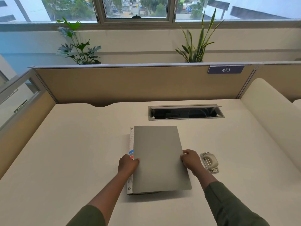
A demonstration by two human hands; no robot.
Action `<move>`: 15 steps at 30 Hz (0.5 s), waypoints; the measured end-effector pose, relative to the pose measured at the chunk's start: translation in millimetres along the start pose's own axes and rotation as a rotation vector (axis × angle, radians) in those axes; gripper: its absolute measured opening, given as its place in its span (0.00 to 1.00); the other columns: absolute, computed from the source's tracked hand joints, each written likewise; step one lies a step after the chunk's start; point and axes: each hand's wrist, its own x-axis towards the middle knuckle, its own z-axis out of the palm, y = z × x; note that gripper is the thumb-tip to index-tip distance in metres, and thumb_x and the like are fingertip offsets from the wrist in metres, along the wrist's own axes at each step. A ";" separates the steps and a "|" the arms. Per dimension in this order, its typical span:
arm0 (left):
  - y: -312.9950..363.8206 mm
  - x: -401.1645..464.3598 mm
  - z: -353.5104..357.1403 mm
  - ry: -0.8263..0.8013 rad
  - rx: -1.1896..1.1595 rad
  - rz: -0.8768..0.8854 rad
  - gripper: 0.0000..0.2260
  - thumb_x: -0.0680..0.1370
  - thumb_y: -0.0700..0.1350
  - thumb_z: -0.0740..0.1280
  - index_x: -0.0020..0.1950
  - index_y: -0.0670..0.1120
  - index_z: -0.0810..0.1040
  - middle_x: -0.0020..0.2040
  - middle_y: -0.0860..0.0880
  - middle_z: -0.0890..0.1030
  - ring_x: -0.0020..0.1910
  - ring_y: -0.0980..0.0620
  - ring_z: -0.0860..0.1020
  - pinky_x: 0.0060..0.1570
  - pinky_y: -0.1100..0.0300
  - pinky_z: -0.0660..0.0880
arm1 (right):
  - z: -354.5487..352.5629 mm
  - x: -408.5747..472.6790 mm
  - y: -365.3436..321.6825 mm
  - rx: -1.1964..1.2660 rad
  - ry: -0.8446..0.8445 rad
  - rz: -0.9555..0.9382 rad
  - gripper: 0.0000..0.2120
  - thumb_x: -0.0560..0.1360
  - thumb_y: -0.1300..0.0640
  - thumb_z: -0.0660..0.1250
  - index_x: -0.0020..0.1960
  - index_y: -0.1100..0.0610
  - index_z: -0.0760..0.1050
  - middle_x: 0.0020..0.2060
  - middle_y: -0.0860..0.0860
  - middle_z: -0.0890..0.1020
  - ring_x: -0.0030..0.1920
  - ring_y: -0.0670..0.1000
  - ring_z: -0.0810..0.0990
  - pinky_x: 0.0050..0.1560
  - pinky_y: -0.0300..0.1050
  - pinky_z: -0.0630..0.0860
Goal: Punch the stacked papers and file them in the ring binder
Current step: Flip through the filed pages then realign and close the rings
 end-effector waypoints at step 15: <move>25.5 4.4 20.5 0.014 0.123 0.082 0.12 0.75 0.48 0.68 0.55 0.42 0.75 0.53 0.45 0.79 0.48 0.48 0.74 0.45 0.60 0.68 | -16.8 24.8 0.4 -0.298 0.017 -0.100 0.15 0.76 0.61 0.64 0.61 0.63 0.77 0.57 0.59 0.82 0.60 0.60 0.78 0.57 0.44 0.71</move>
